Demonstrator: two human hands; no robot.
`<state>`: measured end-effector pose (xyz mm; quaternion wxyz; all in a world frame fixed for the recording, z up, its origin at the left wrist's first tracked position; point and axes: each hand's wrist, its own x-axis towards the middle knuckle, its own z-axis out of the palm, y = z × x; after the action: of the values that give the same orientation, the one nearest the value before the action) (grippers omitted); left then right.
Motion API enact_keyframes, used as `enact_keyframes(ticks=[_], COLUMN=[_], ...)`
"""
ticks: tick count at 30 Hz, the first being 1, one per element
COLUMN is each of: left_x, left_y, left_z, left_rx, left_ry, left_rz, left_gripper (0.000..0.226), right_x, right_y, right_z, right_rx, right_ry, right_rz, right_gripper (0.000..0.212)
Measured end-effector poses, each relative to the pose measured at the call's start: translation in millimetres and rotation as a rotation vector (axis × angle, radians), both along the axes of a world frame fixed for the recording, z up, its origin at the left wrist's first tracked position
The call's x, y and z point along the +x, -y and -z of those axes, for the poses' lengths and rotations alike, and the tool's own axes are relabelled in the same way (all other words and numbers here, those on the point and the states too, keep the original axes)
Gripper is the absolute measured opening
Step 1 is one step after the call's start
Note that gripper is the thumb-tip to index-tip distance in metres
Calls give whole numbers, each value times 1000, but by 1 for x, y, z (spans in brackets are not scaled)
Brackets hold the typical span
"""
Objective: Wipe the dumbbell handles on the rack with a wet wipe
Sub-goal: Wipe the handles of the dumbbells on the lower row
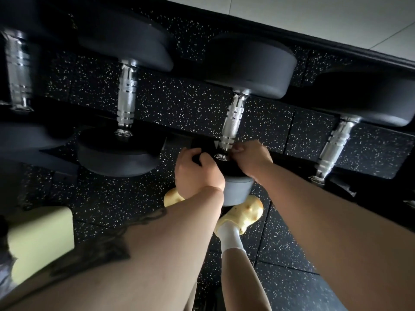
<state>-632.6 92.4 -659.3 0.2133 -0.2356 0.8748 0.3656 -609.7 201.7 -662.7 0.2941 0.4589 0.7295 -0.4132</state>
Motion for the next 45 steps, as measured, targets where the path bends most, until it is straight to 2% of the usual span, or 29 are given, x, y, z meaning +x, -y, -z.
enact_keyframes(ticks=[3, 5, 7, 9, 11, 15, 19, 20, 22, 24, 27, 30, 31, 36, 38, 41, 43, 45], left_x=[-1, 0, 0, 0, 1, 1, 1, 1, 2, 2, 1, 1, 1, -1, -1, -1, 0, 1], left_y=[0, 0, 0, -1, -1, 0, 0, 0, -1, 0, 0, -1, -1, -2, -1, -1, -1, -1], left_z=[0, 0, 0, -1, -2, 1, 3, 3, 3, 1, 1, 0, 0, -3, -3, -2, -1, -1], left_rx=[-5, -13, -10, -12, -3, 5, -11, -9, -11, -11, -2, -17, -17, -2, -9, -6, -9, -11], left_ry=[6, 7, -13, -10, 1, 16, 0, -2, -5, -3, -1, -8, -14, -9, -3, 0, 3, 2], left_rz=[2, 11, 5, 1, 0, 1, 3, 2, 1, 4, -8, -11, -10, -13, -3, -9, -12, -9], left_gripper=[44, 45, 44, 43, 38, 27, 31, 32, 33, 33, 32, 38, 40, 41, 42, 42, 39, 37], right_x=[-2, 11, 23, 22, 10, -30, -46, -46, -47, -44, -31, -28, -31, -57, -60, -51, -41, -30], right_y=[-1, 0, 1, 1, -3, -27, -36, -34, -30, -25, -17, -7, -4, 15, 18, 17, 11, 7], right_z=[-1, -18, -32, -38, -34, -17, -10, -9, -14, -23, -37, -46, -46, -32, -26, -16, -15, -16], right_rx=[-77, -71, -42, -65, -162, -501, -826, -851, -747, -444, -4, 320, 398, 583, 693, 714, 734, 668], right_ry=[-34, -72, -126, -197, -236, -349, -422, -432, -430, -437, -460, -522, -534, -530, -570, -679, -713, -632], right_rz=[58, 142, 135, 208, 438, 952, 1190, 1216, 1216, 1135, 861, 506, 447, 302, 155, -115, -24, 253], right_gripper=[26, 20, 17, 27, 32, 19, 34, 36, 35, 21, 20, 20, 20, 23, 24, 24, 23, 20])
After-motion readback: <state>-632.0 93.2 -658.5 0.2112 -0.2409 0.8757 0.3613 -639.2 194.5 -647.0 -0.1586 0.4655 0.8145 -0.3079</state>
